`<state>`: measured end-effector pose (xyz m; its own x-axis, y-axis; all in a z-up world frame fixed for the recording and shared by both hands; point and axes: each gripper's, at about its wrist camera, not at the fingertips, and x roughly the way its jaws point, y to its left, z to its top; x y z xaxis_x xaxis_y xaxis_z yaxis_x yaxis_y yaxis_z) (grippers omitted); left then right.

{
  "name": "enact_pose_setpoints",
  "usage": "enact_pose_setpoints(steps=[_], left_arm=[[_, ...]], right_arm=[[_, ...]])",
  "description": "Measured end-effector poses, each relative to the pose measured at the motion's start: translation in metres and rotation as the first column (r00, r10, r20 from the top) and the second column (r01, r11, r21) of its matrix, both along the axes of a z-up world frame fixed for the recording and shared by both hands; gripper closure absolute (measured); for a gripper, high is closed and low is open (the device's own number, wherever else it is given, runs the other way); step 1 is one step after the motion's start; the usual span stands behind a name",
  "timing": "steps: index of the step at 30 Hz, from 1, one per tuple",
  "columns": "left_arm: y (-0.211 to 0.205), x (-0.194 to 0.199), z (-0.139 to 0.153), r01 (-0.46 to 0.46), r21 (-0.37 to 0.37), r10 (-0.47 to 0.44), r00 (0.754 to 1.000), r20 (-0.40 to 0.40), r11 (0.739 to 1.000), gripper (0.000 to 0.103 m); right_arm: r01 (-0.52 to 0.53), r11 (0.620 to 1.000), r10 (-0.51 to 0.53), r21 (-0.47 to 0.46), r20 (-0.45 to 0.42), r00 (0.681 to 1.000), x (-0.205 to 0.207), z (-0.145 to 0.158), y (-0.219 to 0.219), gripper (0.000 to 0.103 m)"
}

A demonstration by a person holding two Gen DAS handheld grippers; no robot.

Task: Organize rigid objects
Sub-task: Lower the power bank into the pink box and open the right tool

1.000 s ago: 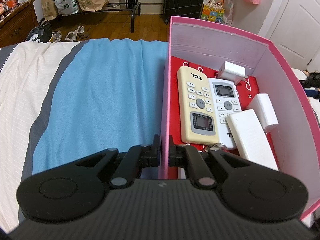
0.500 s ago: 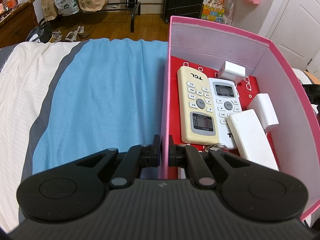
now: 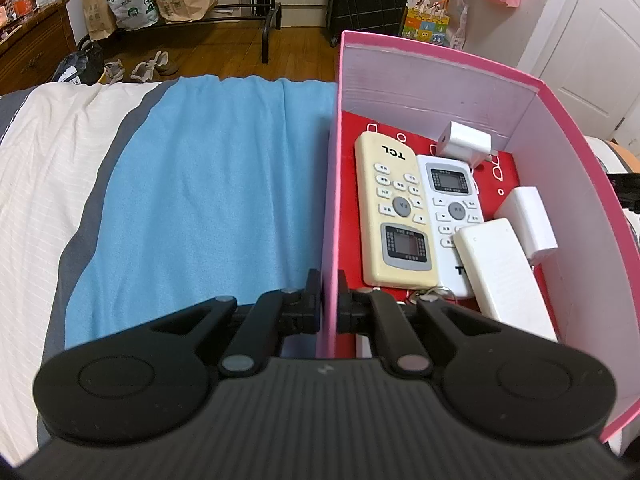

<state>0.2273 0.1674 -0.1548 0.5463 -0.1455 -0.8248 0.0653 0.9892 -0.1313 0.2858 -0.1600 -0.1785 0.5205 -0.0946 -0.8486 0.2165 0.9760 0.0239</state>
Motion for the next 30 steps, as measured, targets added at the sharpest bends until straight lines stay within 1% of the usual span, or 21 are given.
enact_pose_setpoints(steps=[5, 11, 15, 18, 20, 23, 24, 25, 28, 30], left_arm=[[0.000, 0.000, 0.000, 0.000, 0.001, 0.000, 1.000, 0.000, 1.000, 0.098], [0.000, 0.000, 0.000, 0.001, 0.002, -0.001, 1.000, 0.000, 1.000, 0.098], [0.001, -0.001, 0.001, -0.007, -0.007, 0.007, 1.000, 0.002, 1.000, 0.098], [0.002, -0.002, 0.001, -0.006, -0.008, 0.006, 1.000, 0.005, 1.000, 0.098], [0.002, -0.002, 0.001, -0.004, -0.006, 0.004, 1.000, 0.005, 1.000, 0.098], [0.003, -0.002, 0.002, -0.007, -0.011, 0.007, 1.000, 0.004, 1.000, 0.098], [0.003, -0.003, 0.002, -0.008, -0.013, 0.008, 1.000, 0.004, 1.000, 0.098], [0.004, -0.003, 0.002, -0.009, -0.014, 0.009, 1.000, 0.003, 1.000, 0.098], [0.004, -0.002, 0.002, -0.009, -0.014, 0.009, 1.000, 0.002, 1.000, 0.098], [0.004, -0.002, 0.002, -0.009, -0.015, 0.009, 1.000, 0.002, 1.000, 0.098]], right_arm=[[-0.002, 1.000, 0.002, 0.011, 0.017, 1.000, -0.010, 0.015, -0.001, 0.045], [-0.009, 0.999, 0.006, 0.050, 0.070, 0.998, -0.026, 0.043, 0.001, 0.045], [-0.021, 0.995, 0.011, 0.098, 0.102, 0.995, -0.040, 0.064, 0.004, 0.045], [-0.061, 0.986, 0.037, 0.153, 0.154, 0.987, -0.051, 0.085, 0.011, 0.045], [-0.103, 0.972, 0.062, 0.209, 0.194, 0.979, -0.058, 0.102, 0.017, 0.045], [-0.206, 0.922, 0.122, 0.327, 0.258, 0.958, -0.065, 0.124, 0.030, 0.045], [-0.241, 0.899, 0.145, 0.366, 0.271, 0.952, -0.066, 0.129, 0.035, 0.045], [-0.288, 0.864, 0.180, 0.412, 0.281, 0.943, -0.066, 0.133, 0.043, 0.045], [-0.368, 0.787, 0.250, 0.496, 0.290, 0.924, -0.066, 0.134, 0.065, 0.045], [-0.392, 0.755, 0.291, 0.525, 0.267, 0.919, -0.066, 0.127, 0.084, 0.045]])
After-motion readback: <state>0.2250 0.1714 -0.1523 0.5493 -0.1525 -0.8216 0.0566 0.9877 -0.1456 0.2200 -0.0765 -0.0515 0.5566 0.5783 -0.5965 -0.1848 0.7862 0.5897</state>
